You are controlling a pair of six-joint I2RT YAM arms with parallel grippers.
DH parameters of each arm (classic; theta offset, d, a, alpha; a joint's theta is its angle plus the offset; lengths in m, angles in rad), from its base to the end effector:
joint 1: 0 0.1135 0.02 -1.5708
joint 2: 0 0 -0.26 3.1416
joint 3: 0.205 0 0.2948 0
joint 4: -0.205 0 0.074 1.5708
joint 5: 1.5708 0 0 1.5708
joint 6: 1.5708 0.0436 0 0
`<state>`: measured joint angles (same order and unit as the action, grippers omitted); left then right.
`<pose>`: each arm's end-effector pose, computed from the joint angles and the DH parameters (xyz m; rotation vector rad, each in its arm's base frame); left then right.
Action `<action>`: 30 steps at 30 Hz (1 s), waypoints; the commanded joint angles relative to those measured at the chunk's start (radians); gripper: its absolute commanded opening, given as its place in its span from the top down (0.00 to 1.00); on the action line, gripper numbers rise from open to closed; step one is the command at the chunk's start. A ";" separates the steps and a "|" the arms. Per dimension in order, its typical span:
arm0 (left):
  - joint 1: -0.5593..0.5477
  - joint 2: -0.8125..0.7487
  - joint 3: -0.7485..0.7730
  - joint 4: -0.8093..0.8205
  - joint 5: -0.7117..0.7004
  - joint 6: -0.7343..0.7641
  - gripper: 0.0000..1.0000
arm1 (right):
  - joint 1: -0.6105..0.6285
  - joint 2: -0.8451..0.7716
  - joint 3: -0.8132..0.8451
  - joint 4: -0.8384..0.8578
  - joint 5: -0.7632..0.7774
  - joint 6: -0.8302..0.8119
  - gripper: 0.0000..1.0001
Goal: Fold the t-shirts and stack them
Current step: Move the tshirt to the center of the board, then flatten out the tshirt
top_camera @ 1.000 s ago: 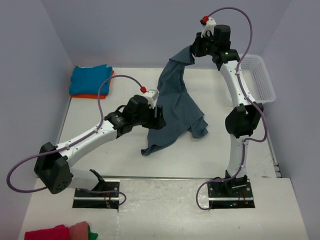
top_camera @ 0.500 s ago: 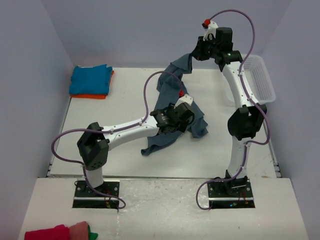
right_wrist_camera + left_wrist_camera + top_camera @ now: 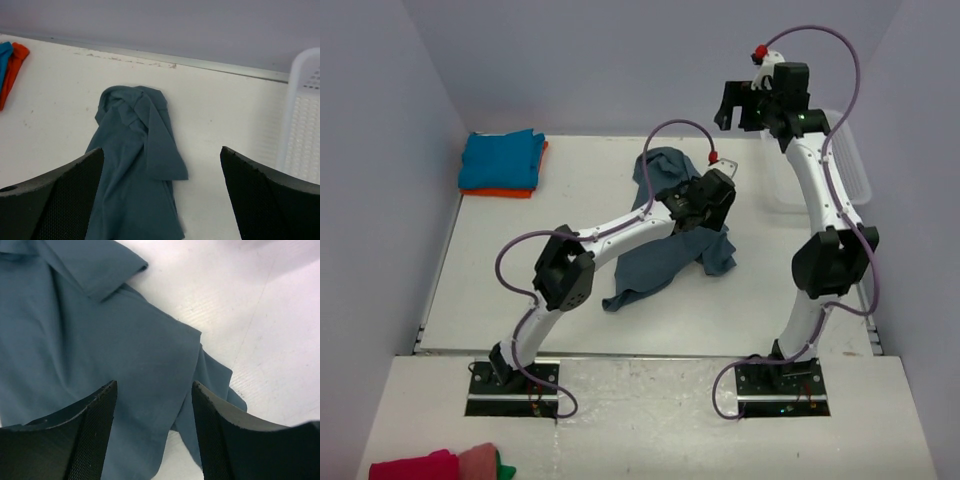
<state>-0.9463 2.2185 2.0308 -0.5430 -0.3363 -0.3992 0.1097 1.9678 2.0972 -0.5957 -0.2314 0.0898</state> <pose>0.3376 -0.4438 0.2491 0.4470 2.2292 -0.3300 0.4989 0.0650 0.3977 -0.1662 2.0358 0.3606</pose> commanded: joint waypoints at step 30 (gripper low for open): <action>-0.006 0.291 0.206 -0.017 0.099 0.046 0.42 | -0.018 -0.669 -0.440 0.100 0.093 0.036 0.01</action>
<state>-0.9512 2.5217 2.2082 -0.5709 -0.2310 -0.3737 0.0959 1.3312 1.6600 -0.5358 -0.1150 0.1131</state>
